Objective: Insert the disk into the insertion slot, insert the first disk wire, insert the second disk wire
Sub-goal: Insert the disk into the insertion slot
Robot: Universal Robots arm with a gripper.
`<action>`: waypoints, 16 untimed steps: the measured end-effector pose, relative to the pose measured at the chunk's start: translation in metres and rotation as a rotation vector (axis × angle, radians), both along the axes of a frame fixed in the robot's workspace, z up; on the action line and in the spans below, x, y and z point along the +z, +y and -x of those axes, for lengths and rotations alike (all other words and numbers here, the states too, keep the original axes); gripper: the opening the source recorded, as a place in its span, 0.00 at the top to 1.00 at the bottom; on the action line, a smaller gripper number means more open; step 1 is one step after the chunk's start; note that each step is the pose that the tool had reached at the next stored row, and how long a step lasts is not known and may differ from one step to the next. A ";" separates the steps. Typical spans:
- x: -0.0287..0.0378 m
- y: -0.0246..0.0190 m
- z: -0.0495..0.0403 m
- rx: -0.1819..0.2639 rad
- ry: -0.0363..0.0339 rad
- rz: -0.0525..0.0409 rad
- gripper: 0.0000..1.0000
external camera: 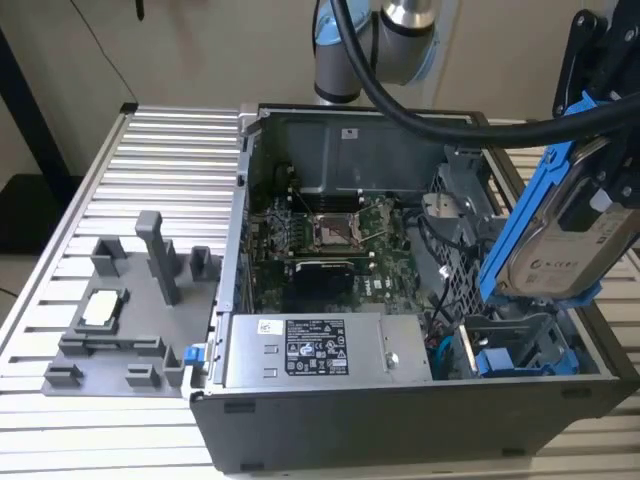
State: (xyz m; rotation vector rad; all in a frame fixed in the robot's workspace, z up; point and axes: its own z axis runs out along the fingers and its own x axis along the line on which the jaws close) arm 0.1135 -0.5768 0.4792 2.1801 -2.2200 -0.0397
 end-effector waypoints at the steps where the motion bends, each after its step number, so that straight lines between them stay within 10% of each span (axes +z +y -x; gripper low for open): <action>1: -0.0008 -0.0001 0.0000 0.000 0.0000 -0.0001 0.67; 16: -0.0128 -0.0016 0.0000 0.000 0.0000 0.0001 0.67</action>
